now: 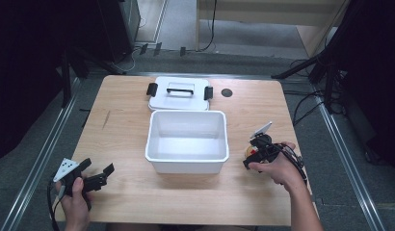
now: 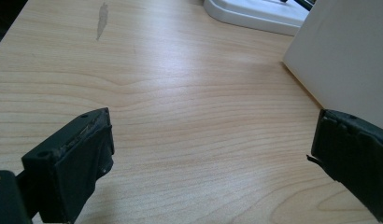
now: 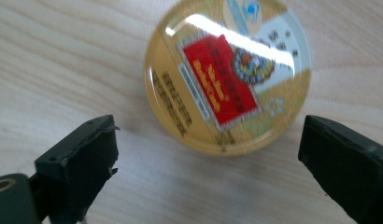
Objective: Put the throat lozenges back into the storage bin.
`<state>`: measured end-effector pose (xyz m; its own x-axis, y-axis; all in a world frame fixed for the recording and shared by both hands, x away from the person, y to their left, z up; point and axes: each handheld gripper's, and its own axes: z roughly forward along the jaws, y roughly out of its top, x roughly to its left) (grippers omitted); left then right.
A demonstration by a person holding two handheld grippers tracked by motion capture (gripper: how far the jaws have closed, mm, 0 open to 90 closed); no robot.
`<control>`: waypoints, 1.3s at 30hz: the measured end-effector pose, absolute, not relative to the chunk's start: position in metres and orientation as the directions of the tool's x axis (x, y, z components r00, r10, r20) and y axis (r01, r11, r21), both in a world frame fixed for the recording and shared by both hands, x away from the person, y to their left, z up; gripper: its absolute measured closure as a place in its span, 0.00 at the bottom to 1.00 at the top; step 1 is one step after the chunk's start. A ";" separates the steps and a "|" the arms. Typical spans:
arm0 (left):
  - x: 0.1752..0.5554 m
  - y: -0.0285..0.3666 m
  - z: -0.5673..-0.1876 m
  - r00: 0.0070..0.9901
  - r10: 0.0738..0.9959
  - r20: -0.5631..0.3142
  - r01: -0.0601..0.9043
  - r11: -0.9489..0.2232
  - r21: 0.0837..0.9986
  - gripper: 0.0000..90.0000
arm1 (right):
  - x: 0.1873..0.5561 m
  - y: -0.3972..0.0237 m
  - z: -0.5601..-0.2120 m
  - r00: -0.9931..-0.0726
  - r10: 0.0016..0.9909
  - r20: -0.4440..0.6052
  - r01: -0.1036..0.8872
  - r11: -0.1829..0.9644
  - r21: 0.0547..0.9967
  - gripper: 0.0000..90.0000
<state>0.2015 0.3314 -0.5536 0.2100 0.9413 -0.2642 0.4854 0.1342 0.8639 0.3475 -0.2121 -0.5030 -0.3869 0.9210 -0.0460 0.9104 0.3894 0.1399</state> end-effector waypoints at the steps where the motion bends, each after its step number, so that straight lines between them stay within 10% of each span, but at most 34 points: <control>1: 0.202 0.331 -0.554 0.209 0.941 -0.265 0.486 0.135 0.864 0.00 | 0.351 -0.209 -0.503 -0.387 0.921 -0.051 0.910 0.390 0.144 0.09; 39: 0.202 0.332 -0.553 0.209 0.941 -0.265 0.489 0.134 0.862 0.00 | 0.372 -0.194 -0.503 -0.370 0.927 -0.060 0.916 0.375 0.141 0.23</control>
